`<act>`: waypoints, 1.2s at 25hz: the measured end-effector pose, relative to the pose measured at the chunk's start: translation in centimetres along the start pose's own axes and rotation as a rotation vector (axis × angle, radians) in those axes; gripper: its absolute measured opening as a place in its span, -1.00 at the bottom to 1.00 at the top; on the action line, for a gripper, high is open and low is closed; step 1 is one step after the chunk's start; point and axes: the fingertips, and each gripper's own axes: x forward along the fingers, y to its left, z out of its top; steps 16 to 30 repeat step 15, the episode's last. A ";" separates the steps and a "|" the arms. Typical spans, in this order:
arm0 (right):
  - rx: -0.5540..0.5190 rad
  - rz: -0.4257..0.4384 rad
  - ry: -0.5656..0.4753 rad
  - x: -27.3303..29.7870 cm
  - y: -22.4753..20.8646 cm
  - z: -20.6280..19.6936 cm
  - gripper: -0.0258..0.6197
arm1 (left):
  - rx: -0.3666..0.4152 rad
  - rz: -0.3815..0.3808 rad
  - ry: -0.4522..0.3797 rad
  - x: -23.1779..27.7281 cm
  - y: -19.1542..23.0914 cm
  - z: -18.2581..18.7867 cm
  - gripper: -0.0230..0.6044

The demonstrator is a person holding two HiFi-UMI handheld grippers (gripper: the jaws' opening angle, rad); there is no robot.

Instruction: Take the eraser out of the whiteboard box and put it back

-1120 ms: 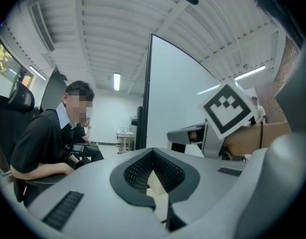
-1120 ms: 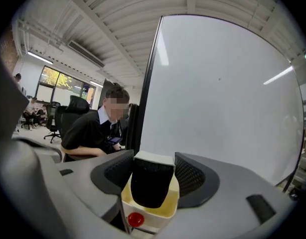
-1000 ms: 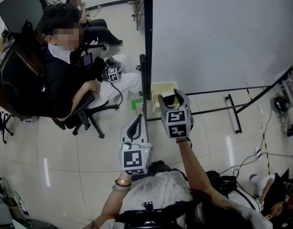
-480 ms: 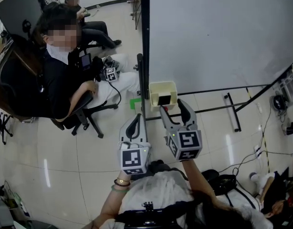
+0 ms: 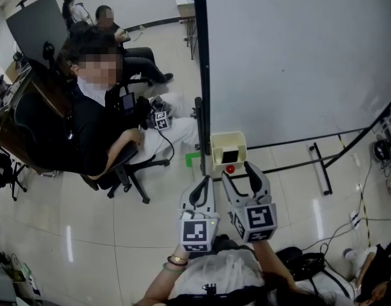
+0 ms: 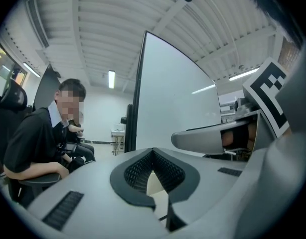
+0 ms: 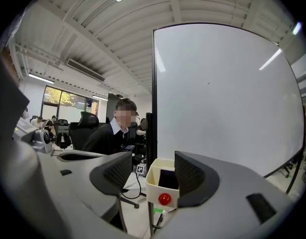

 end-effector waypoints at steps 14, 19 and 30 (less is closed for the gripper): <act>-0.014 0.059 -0.031 2.0 2.2 0.9 -0.04 | 0.033 0.067 -0.027 -0.6 3.1 1.6 -0.92; -0.013 0.069 -0.044 2.5 2.5 1.1 -0.04 | 0.041 0.075 -0.035 -0.6 3.5 1.9 -0.92; -0.013 0.069 -0.044 2.5 2.5 1.1 -0.04 | 0.041 0.075 -0.035 -0.6 3.5 1.9 -0.92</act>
